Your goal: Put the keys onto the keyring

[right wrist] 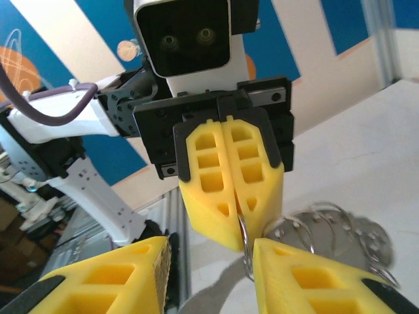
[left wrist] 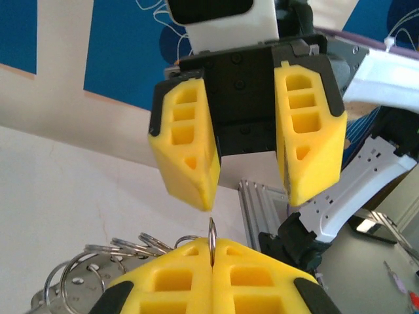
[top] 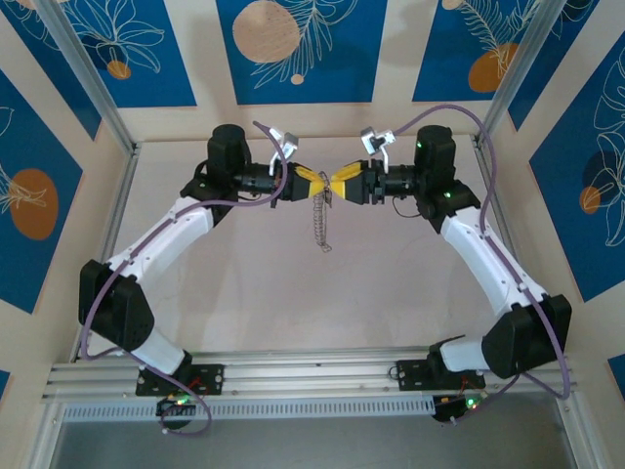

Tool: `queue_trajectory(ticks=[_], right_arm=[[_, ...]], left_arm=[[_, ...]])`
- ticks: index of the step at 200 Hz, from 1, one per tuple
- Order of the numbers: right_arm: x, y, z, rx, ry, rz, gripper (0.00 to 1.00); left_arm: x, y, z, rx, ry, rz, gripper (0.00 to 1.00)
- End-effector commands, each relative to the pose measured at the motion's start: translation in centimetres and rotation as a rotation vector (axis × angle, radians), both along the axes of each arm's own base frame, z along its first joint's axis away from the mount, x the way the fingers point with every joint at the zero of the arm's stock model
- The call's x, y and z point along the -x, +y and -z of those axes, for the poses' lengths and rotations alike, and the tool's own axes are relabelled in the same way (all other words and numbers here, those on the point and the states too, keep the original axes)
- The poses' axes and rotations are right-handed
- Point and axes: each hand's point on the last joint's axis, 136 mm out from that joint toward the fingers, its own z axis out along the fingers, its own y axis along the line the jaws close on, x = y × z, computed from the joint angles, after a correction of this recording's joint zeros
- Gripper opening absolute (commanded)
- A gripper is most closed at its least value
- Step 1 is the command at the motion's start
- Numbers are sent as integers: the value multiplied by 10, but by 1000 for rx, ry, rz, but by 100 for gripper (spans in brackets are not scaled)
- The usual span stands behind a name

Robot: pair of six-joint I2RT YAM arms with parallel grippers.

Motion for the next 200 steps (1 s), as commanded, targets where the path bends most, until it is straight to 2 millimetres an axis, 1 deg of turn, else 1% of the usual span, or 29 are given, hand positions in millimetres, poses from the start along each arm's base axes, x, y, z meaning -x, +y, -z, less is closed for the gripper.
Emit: queue_trajectory(ticks=[1, 27, 63, 116, 162, 171, 179, 187, 200], right_arm=[[-3, -7, -8, -35, -36, 96, 41], [-7, -11, 2, -60, -32, 163, 44], [-6, -6, 10, -69, -29, 161, 46], [-8, 5, 8, -63, -50, 153, 51], [-11, 19, 7, -59, -52, 126, 51], [-11, 21, 7, -55, -52, 119, 49], [-10, 24, 8, -51, -52, 110, 45], [-8, 26, 8, -47, -52, 102, 38], [-4, 30, 10, -41, -51, 91, 23]], left_arm=[[17, 5, -45, 105, -103, 14, 0], [19, 6, -52, 130, -106, 20, 0], [22, 7, -58, 147, -109, 25, 0], [23, 8, -61, 158, -108, 31, 0], [23, 8, -60, 162, -104, 32, 0], [22, 8, -61, 163, -104, 30, 0], [23, 8, -61, 164, -105, 30, 0], [22, 7, -61, 165, -104, 28, 0], [21, 8, -60, 167, -106, 24, 0]])
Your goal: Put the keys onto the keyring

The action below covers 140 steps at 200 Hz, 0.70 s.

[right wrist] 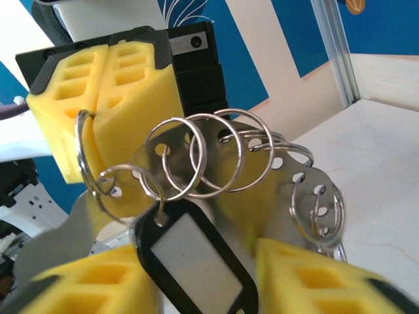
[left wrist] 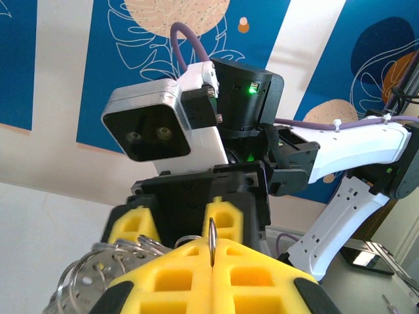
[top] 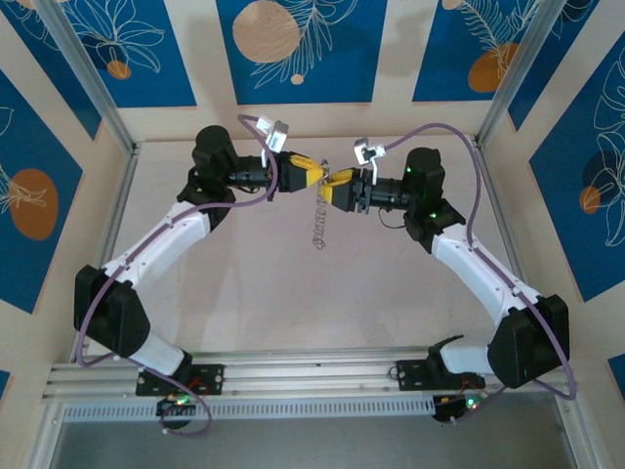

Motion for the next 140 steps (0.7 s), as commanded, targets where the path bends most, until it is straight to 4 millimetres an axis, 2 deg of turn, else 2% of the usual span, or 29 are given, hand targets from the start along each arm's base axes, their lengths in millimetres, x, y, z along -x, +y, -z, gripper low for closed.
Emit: queue_trajectory(ticks=[1, 26, 86, 140], right_arm=[[5, 6, -11, 1, -41, -15, 22], [11, 11, -7, 12, -33, -34, 0], [23, 32, 2, 54, -25, -89, 0], [17, 27, -1, 67, -31, -39, 0]], left_arm=[[13, 3, -17, 40, -67, 18, 0], [12, 3, -17, 44, -67, 12, 0], [11, 3, -17, 47, -66, 7, 0], [12, 3, -14, 43, -59, 9, 0]])
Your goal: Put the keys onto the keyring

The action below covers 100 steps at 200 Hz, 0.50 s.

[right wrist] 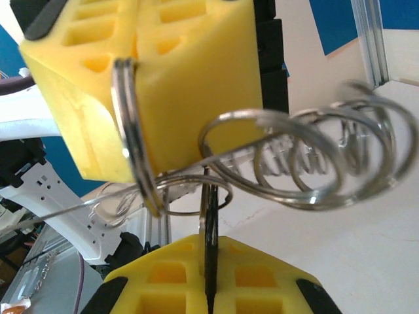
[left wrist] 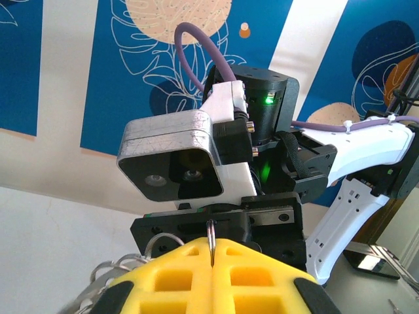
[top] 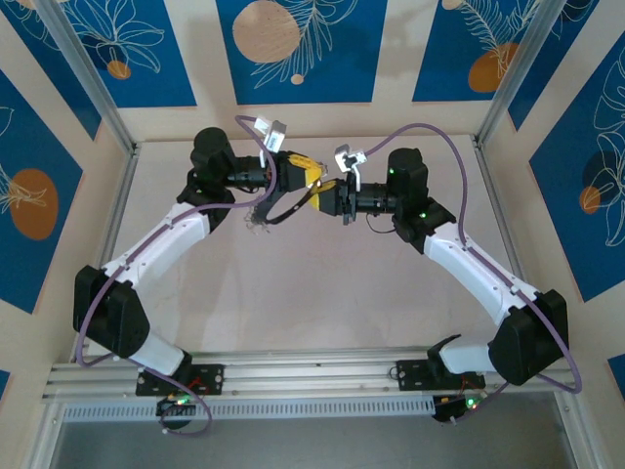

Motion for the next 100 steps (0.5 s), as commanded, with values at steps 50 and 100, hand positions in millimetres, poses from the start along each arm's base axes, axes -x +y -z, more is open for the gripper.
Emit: queue_trajectory(ticks=[50, 100], right_arm=[[-8, -18, -9, 18, -25, 97, 0], [-7, -33, -13, 49, -28, 146, 0]], left_arm=[[14, 2, -14, 30, -55, 20, 0], [13, 2, -11, 29, -57, 15, 0]])
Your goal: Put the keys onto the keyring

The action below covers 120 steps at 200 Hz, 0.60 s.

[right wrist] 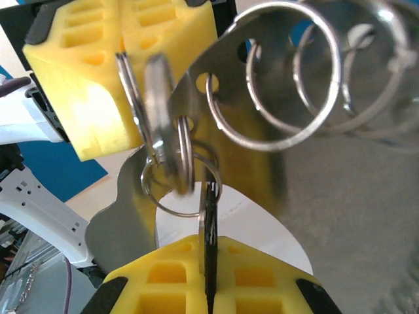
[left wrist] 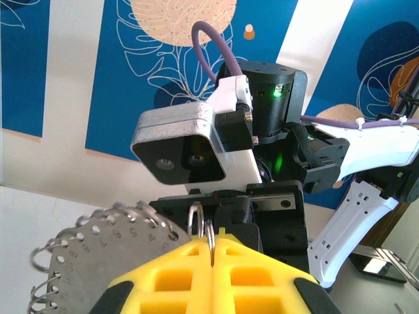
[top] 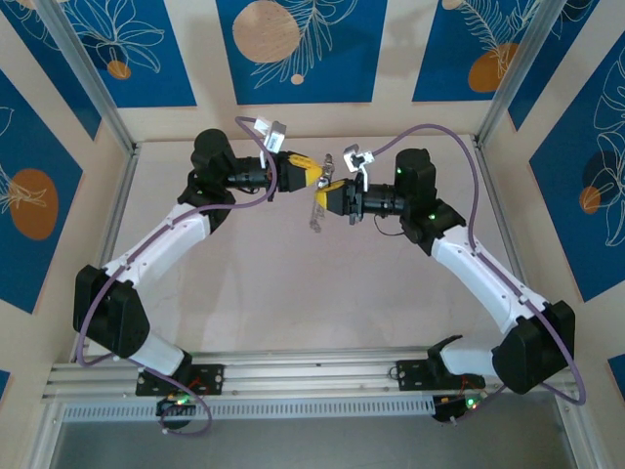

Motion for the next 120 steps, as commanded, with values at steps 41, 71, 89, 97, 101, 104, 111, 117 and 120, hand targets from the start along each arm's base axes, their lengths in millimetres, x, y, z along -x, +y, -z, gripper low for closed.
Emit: queue_trajectory(ticks=[41, 71, 89, 97, 101, 104, 111, 117, 120], right_arm=[[4, -13, -19, 37, -49, 39, 0], [6, -12, -21, 54, -44, 23, 0], [7, -10, -22, 64, -39, 11, 0], [7, -9, -24, 67, -40, 4, 0], [8, -8, -24, 68, -39, 2, 0], [7, -8, -25, 70, -38, 1, 0], [8, -6, -26, 73, -39, -3, 0], [8, -5, -27, 77, -39, -6, 0], [8, -5, -27, 80, -37, -7, 0]], left_arm=[[15, 2, -11, 19, -51, 27, 0], [15, 2, -11, 18, -49, 27, 0], [15, 2, -9, 15, -47, 26, 0], [15, 1, -9, 13, -46, 24, 0], [14, 1, -8, 12, -45, 22, 0], [14, 1, -8, 10, -46, 23, 0], [14, 0, -7, 6, -45, 23, 0], [14, 0, -6, 2, -45, 22, 0], [14, -1, -5, 0, -44, 21, 0]])
